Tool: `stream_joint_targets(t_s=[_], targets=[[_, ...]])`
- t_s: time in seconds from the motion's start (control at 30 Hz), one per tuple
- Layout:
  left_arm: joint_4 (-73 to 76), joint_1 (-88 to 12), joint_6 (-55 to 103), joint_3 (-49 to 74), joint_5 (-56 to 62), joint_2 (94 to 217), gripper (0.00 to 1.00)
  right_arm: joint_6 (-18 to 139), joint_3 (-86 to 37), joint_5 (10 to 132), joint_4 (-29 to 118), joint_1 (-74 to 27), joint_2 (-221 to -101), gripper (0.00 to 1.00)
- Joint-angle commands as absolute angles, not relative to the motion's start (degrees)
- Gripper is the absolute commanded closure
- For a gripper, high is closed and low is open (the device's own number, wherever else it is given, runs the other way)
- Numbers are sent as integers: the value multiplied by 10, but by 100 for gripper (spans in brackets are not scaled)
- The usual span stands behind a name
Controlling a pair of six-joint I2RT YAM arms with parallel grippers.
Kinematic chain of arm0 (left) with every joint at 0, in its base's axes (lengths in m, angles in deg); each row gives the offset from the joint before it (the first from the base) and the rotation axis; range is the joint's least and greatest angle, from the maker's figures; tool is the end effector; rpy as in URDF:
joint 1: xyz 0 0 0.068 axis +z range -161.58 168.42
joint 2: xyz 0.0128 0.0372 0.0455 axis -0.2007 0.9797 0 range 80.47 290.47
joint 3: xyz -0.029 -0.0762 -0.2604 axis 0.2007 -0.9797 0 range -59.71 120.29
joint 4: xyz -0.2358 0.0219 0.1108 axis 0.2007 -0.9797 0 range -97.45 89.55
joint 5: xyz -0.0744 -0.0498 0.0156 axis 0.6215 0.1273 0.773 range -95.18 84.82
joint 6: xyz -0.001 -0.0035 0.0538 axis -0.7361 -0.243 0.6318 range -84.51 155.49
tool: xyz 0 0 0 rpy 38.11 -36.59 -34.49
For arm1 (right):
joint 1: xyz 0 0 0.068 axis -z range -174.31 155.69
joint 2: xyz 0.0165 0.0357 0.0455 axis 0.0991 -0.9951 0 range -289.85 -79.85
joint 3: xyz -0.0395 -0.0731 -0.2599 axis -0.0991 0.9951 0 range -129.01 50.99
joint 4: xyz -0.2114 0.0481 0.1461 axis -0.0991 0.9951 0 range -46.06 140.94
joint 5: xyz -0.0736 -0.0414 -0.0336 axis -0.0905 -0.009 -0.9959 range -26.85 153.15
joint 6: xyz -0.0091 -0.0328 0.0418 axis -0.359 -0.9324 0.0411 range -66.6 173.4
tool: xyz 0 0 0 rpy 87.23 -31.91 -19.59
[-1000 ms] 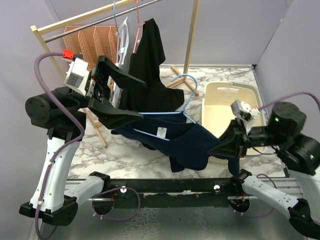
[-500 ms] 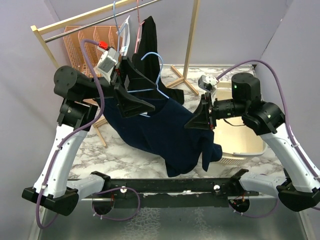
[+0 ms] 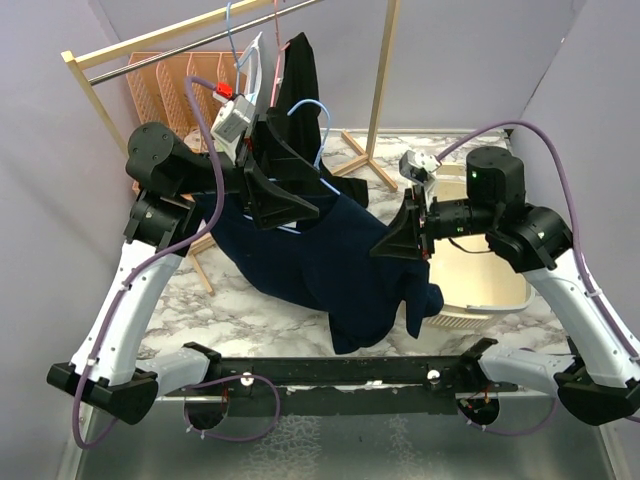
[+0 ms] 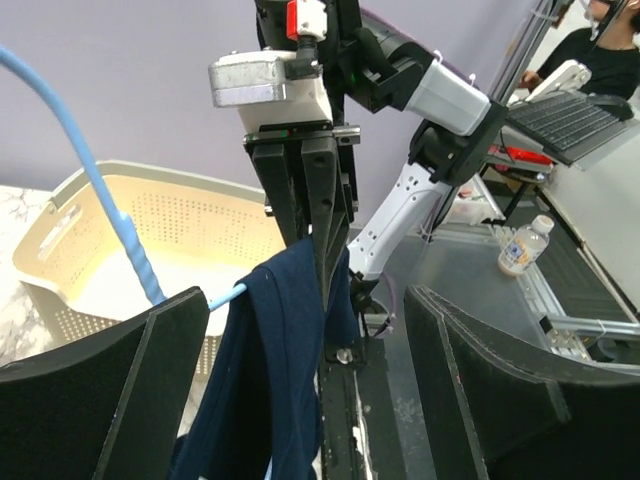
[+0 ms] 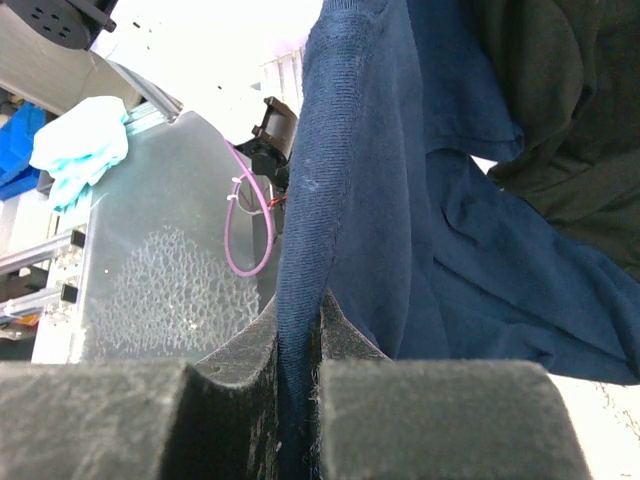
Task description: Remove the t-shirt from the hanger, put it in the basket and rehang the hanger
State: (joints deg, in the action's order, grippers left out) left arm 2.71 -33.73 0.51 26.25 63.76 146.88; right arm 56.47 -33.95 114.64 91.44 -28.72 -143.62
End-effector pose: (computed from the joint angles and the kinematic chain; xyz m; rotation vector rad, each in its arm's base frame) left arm 0.1775 -0.1081 0.5275 1.0303 1.2509 -1.4907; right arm 0.1462 0.1338 0.4521 -1.1167 1.7642 1.3120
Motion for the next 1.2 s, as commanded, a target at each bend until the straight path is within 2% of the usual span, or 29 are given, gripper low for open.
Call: stream_joint_targets(t_s=[0.0, 0.17, 0.3, 0.77, 1.03, 1.07, 1.13, 1.17], targets=[[-74, -340, 91, 302, 610, 1450, 18, 544, -331, 1159, 854, -290, -1394, 99], [-176, -340, 174, 340, 562, 1430, 18, 543, -298, 1167, 846, -290, -1353, 99], [-184, -340, 172, 338, 555, 1433, 19, 542, -281, 1187, 838, -290, -1326, 99], [-24, -342, -5, 325, 630, 1493, 30, 525, -320, 1181, 847, -290, -1383, 99], [-20, -351, -26, 323, 635, 1530, 63, 527, -340, 1151, 853, -290, -1403, 99], [-27, -351, -20, 324, 635, 1533, 69, 527, -342, 1144, 854, -290, -1405, 99], [-49, -351, -1, 332, 631, 1535, 93, 530, -342, 1129, 856, -290, -1407, 99], [-76, -351, 18, 341, 623, 1535, 100, 531, -339, 1125, 857, -290, -1408, 99]])
